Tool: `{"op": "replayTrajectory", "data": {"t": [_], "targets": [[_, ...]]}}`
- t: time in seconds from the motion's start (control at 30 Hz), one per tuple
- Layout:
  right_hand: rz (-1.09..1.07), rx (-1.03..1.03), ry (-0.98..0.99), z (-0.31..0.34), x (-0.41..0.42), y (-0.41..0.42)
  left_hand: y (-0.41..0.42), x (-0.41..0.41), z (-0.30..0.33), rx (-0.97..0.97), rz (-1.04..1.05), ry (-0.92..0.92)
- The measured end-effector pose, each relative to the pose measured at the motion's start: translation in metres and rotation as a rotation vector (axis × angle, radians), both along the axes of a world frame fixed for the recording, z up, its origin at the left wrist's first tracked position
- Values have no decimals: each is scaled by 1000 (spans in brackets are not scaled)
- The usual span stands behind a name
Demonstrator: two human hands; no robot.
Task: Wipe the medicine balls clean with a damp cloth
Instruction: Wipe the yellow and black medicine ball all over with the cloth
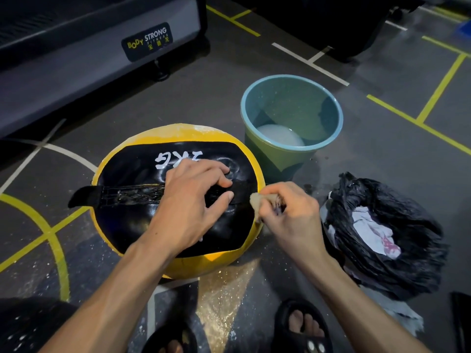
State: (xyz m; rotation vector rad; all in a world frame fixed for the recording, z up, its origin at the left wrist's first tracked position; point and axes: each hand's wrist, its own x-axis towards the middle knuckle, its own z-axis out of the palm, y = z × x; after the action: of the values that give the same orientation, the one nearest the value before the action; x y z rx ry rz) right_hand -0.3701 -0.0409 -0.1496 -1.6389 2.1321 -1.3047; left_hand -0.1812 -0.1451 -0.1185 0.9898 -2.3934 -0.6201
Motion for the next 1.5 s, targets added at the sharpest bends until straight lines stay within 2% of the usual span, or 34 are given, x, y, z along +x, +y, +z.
{"op": "replayTrajectory", "data": {"t": [0.07, 0.2, 0.33, 0.47, 0.5, 0.63, 0.8, 0.93, 0.97, 1.03, 1.13, 1.33, 1.4, 1.5], "targets": [[-19, 26, -10, 4, 5, 0, -1, -2, 0, 1, 10, 10], [190, 78, 91, 8, 20, 10, 0, 2, 0, 14, 7, 16], [-23, 173, 34, 8, -14, -3, 2, 1, 1, 19, 13, 15], [241, 119, 71, 20, 26, 12, 1, 2, 2, 10, 13, 12], [252, 117, 87, 19, 23, 11, 2, 3, 2, 14, 12, 11], [-36, 212, 35, 13, -15, -5, 3, 2, 2, 29, 12, 14], [206, 108, 78, 21, 12, 7, 2, 5, 1, 21, 14, 7], [-113, 54, 78, 27, -38, -14, 5, 4, 1, 38, 12, 14], [-116, 23, 84, 28, -37, -18, 5, 4, 1, 37, 11, 17], [11, 19, 81, 29, -12, -21, 5, 3, 2, 43, 12, 23], [147, 85, -32, 20, 5, -16, 5, 9, 3, 76, 16, 43], [-143, 95, -528, 31, -36, -21, 9, 15, 8, 180, -5, 112], [-184, 16, -551, 37, -39, -19, 9, 15, 8, 163, -25, 99], [-163, 6, -419, 38, -35, -16, 11, 16, 5, 103, -55, 69]]}}
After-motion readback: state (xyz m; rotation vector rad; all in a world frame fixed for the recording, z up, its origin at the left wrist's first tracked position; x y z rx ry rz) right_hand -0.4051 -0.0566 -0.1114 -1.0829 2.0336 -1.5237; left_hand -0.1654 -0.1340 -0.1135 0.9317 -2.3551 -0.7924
